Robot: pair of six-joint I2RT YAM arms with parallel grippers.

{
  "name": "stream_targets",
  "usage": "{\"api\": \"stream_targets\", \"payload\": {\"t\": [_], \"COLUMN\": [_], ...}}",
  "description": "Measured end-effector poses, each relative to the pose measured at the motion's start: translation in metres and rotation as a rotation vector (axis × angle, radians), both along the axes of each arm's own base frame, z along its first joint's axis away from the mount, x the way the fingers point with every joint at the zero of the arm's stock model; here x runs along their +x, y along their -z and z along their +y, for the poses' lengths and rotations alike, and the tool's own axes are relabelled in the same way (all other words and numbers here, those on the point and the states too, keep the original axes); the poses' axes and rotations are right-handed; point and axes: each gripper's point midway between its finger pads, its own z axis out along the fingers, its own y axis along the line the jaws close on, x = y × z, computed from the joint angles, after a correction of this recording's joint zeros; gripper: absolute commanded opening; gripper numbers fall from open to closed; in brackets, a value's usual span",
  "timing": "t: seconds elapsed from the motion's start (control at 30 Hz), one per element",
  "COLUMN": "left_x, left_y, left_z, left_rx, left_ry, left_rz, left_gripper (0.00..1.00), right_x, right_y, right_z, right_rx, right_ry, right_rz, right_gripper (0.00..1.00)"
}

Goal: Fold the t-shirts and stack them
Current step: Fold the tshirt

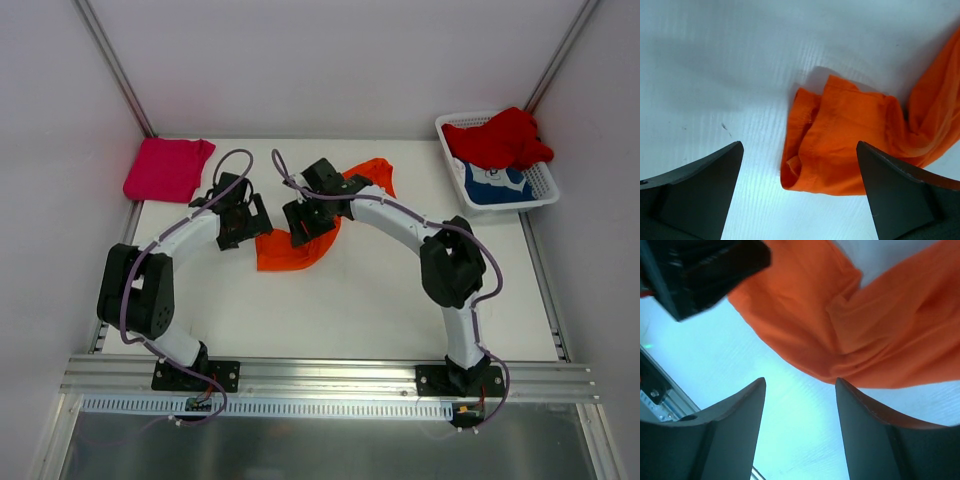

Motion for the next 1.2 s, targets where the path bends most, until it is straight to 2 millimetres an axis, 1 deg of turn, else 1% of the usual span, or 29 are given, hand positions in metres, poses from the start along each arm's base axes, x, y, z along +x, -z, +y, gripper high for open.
{"api": "stream_targets", "payload": {"t": [0.03,0.1,0.17,0.2,0.33,0.4,0.47,0.57,0.6,0.63,0.67,0.7,0.73,0.77,0.93,1.03,1.13,1.2], "left_x": [-0.004,-0.012,-0.020,-0.024,-0.033,-0.036,-0.034,-0.022,-0.019,-0.015,-0.012,-0.010,-0.011,-0.009,-0.009,-0.016,-0.034,-0.051], "left_y": [0.004,0.010,0.017,0.021,0.033,0.039,0.042,0.041,0.041,0.042,0.043,0.047,0.051,0.052,0.053,0.053,0.054,0.054], "left_z": [0.003,0.004,0.004,0.002,-0.004,-0.008,-0.011,-0.018,-0.019,-0.021,-0.023,-0.025,-0.027,-0.030,-0.039,-0.046,-0.058,-0.068], "left_rx": [-0.001,-0.004,-0.012,-0.019,-0.065,-0.091,-0.108,-0.143,-0.149,-0.159,-0.170,-0.176,-0.186,-0.200,-0.218,-0.223,-0.232,-0.239], "left_ry": [-0.007,-0.010,-0.004,-0.001,0.001,-0.004,-0.006,-0.009,-0.010,-0.011,-0.020,-0.022,-0.023,-0.024,-0.014,-0.009,0.005,0.013], "left_rz": [0.010,0.026,0.048,0.056,0.074,0.087,0.081,0.043,0.035,0.027,0.020,0.023,0.037,0.036,0.022,0.011,0.010,0.014], "left_gripper": [0.97,0.97,0.96,0.96,0.95,0.95,0.92,0.76,0.67,0.41,0.27,0.19,0.06,0.00,0.00,0.00,0.00,0.00], "right_x": [-0.003,-0.002,0.004,0.010,0.041,0.055,0.065,0.068,0.067,0.066,0.065,0.064,0.063,0.062,0.059,0.060,0.063,0.066], "right_y": [0.005,0.012,0.011,0.005,-0.034,-0.059,-0.082,-0.107,-0.114,-0.120,-0.125,-0.129,-0.132,-0.133,-0.125,-0.123,-0.123,-0.122], "right_z": [-0.004,-0.016,-0.032,-0.041,-0.077,-0.097,-0.116,-0.130,-0.132,-0.133,-0.134,-0.134,-0.135,-0.135,-0.138,-0.142,-0.147,-0.151], "right_rx": [-0.015,-0.042,-0.057,-0.055,-0.003,0.031,0.060,0.093,0.102,0.110,0.117,0.123,0.127,0.129,0.115,0.112,0.113,0.110], "right_ry": [0.003,0.025,0.061,0.085,0.189,0.243,0.290,0.320,0.323,0.324,0.324,0.324,0.323,0.323,0.325,0.333,0.345,0.355], "right_rz": [0.011,0.021,0.019,0.012,-0.055,-0.102,-0.145,-0.193,-0.206,-0.217,-0.227,-0.235,-0.240,-0.243,-0.226,-0.219,-0.217,-0.216], "right_gripper": [0.61,0.61,0.61,0.61,0.62,0.62,0.62,0.62,0.62,0.62,0.62,0.62,0.62,0.62,0.62,0.62,0.62,0.62]}}
